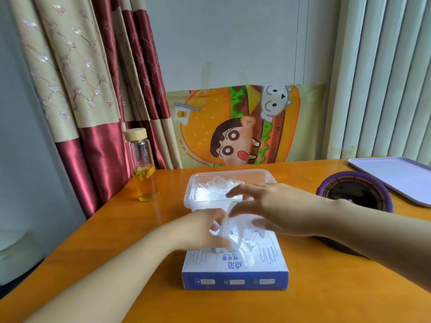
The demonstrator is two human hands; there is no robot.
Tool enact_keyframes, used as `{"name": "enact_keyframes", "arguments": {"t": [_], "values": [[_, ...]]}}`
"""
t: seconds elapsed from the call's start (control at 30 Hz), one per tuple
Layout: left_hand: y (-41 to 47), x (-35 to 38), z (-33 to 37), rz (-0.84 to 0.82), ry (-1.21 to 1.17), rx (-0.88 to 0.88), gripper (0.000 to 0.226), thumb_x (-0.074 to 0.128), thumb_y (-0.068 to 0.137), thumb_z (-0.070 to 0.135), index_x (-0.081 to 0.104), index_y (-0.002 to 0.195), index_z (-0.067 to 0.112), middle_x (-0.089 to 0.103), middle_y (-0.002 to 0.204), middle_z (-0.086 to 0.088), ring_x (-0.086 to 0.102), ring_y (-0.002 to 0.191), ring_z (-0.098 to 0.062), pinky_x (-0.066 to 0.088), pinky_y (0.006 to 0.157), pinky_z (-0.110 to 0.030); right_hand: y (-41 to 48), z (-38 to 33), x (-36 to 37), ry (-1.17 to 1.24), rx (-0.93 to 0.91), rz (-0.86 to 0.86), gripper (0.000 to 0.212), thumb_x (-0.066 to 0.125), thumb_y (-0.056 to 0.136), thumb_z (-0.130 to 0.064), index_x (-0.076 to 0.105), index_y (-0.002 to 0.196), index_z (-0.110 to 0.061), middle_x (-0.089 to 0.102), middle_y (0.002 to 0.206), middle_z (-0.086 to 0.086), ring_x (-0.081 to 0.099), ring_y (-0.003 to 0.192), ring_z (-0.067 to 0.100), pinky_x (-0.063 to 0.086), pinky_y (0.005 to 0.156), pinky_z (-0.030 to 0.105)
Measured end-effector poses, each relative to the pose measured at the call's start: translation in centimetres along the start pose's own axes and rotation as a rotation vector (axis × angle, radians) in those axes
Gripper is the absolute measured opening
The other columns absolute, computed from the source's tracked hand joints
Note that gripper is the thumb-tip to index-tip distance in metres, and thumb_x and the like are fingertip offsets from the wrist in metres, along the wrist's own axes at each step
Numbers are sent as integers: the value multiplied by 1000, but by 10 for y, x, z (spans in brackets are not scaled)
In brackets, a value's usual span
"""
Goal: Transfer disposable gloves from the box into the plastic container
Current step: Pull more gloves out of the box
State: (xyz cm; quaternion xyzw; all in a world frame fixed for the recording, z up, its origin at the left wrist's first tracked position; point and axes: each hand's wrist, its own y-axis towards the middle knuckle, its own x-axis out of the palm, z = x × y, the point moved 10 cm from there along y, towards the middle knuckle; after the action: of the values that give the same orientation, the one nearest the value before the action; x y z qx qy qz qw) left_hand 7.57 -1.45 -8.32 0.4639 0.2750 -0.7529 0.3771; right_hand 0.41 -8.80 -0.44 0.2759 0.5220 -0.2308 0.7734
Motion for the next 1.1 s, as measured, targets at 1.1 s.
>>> {"name": "enact_keyframes", "arguments": {"t": [1.1], "values": [[90,-124,-65,415,-150,-294,29,52,95,14,60,122,18,61,111,5,62,96,-17,49,73,-26,40,199,64,461,982,255,18,47,90,-22,51,107,-19,64,90,4,58,74,24,42,60,29]]}}
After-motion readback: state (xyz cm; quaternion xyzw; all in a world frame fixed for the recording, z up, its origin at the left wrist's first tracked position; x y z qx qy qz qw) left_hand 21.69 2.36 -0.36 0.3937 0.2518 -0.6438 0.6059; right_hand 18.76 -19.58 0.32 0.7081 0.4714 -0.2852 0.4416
